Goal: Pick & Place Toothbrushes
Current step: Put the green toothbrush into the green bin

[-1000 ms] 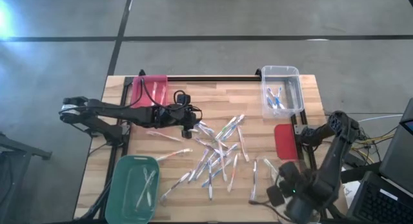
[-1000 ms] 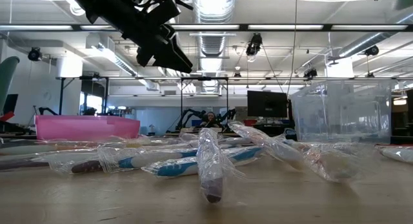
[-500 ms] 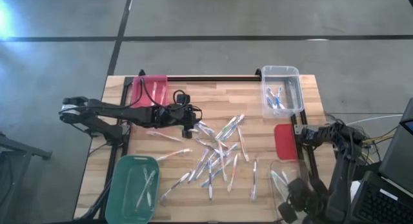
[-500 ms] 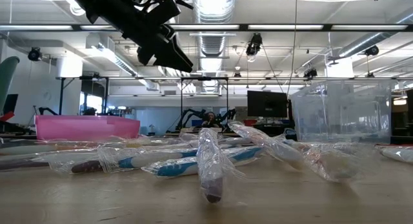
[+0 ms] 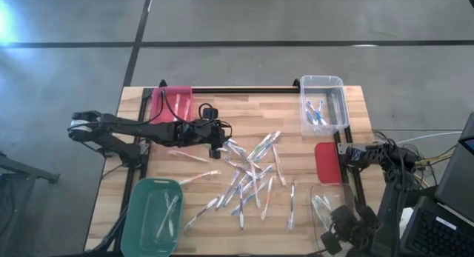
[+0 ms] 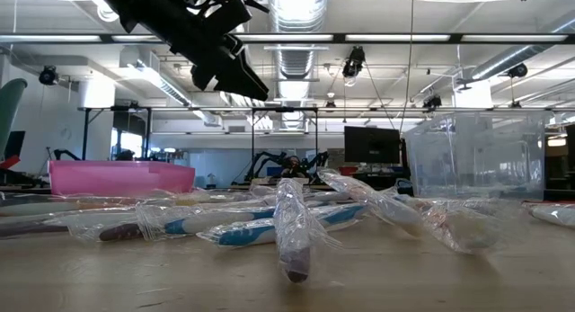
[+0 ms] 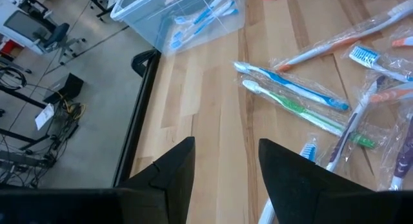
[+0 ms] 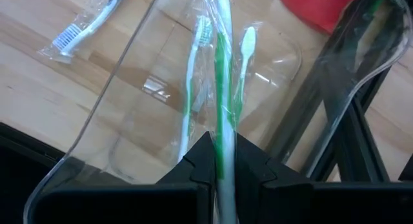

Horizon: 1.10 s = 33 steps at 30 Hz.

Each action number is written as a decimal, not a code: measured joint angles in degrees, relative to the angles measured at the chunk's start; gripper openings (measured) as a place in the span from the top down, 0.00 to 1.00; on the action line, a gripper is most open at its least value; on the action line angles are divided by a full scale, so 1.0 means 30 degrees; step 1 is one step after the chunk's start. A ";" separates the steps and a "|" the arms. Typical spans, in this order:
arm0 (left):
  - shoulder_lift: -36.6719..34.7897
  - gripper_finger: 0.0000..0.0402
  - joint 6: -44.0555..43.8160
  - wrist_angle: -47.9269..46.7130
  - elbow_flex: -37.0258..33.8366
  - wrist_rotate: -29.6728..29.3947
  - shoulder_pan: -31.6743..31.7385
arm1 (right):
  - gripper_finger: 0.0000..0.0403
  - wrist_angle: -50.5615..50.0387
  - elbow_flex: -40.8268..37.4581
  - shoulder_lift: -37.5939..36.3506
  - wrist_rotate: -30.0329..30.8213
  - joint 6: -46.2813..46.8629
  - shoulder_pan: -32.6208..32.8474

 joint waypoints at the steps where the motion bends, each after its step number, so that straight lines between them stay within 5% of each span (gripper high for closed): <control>1: 0.0000 0.56 0.0000 -0.0002 0.0000 0.0000 0.0000 | 0.94 0.0052 0.0000 0.0028 0.0000 0.0048 -0.0007; 15: 0.0000 0.56 -0.0109 -0.0007 0.0000 0.0000 0.0000 | 0.94 0.0767 -0.0952 -0.0134 -0.0495 0.0634 -0.0015; 33: 0.0000 0.56 -0.0168 -0.0007 0.0000 0.0000 0.0000 | 0.94 0.8037 -0.7666 -0.2800 -0.0489 0.0546 -0.0333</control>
